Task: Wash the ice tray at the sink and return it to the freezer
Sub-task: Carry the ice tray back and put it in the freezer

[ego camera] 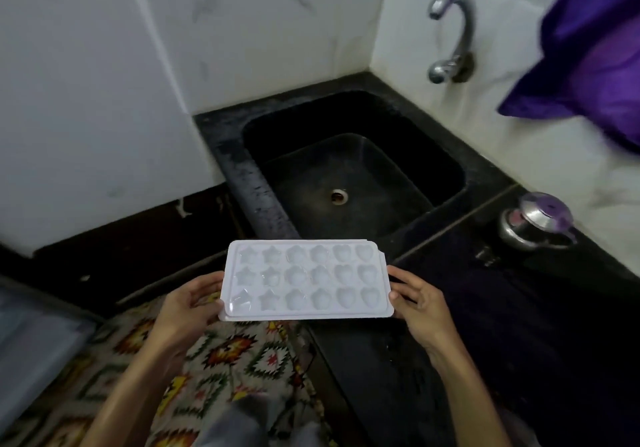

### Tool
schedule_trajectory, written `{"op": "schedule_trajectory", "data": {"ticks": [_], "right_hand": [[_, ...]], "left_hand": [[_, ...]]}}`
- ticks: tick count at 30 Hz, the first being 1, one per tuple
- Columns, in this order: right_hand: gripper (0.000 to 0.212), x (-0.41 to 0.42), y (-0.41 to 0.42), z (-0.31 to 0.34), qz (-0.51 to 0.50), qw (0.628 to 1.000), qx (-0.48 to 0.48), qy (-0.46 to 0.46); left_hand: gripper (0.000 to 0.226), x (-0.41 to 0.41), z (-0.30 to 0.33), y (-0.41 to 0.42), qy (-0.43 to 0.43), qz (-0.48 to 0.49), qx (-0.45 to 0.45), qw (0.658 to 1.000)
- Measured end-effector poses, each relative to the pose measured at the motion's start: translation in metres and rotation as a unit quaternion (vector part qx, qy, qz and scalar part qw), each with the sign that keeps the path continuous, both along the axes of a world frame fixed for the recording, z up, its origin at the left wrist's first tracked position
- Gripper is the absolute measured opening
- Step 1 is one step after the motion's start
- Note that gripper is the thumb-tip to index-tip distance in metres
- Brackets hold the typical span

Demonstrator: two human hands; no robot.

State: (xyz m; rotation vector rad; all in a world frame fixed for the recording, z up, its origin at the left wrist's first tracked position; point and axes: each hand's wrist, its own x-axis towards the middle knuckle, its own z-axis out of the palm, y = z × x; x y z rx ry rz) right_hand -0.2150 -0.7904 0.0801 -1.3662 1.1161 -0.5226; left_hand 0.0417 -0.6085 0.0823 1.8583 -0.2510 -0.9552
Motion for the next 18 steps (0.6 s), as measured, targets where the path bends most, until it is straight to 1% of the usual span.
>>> {"op": "schedule_trajectory", "data": {"ticks": [5, 10, 14, 18], "right_hand": [[0.038, 0.047, 0.011, -0.003, 0.135, 0.991, -0.006, -0.009], [0.036, 0.101, 0.035, -0.006, 0.257, 0.966, -0.009, -0.014], [0.037, 0.152, 0.068, -0.01, 0.358, 0.933, -0.027, -0.006], [0.034, 0.201, 0.115, -0.011, 0.44, 0.898, -0.032, -0.007]], "left_hand": [[0.044, -0.006, -0.002, 0.071, -0.004, 0.117, -0.002, 0.993], [0.045, -0.014, -0.009, 0.14, -0.001, 0.233, -0.005, 0.972], [0.045, -0.024, -0.007, 0.196, 0.011, 0.338, -0.015, 0.941], [0.045, -0.033, -0.006, 0.252, 0.017, 0.423, -0.012, 0.906]]}}
